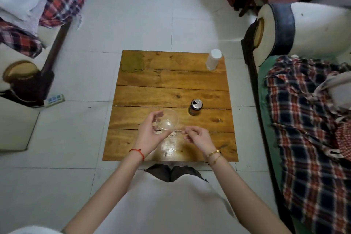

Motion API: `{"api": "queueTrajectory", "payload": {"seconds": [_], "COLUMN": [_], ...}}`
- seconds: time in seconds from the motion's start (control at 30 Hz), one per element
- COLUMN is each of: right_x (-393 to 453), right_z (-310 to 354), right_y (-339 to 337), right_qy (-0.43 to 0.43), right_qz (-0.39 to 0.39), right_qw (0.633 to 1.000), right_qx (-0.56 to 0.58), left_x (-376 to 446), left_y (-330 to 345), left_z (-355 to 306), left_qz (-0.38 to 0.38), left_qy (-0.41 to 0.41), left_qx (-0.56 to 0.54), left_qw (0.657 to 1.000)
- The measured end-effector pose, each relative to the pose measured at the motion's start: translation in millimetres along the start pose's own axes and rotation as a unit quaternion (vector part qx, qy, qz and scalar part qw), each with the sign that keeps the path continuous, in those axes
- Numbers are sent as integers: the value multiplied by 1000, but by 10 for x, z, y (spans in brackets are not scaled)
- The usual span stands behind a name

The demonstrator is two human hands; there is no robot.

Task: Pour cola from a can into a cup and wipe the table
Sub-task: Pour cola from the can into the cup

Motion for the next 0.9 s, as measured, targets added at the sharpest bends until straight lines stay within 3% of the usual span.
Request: {"api": "queueTrajectory", "payload": {"seconds": [0.3, 0.7, 0.9], "right_x": [865, 2237, 2473], "right_z": [58, -586, -785], "right_y": [-558, -743, -687], "right_qy": [-14, 15, -61], "right_qz": [-158, -179, -208], "right_qw": [979, 963, 966], "right_qx": [-126, -198, -140], "left_x": [500, 1133, 1233], "left_y": [-28, 433, 702], "left_z": [196, 880, 1125], "left_qz": [-10, -21, -19], "left_qy": [-20, -57, -61], "left_qx": [17, 8, 11], "left_qw": [1000, 998, 998]}}
Point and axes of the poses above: each hand's wrist, its own x-axis towards the middle knuckle, its own y-axis out of the palm, z = x × y, the point moved 6 cm from there along x, towards the middle knuckle, and after that the axes turned 11 degrees about x, right-handed, at the moved point
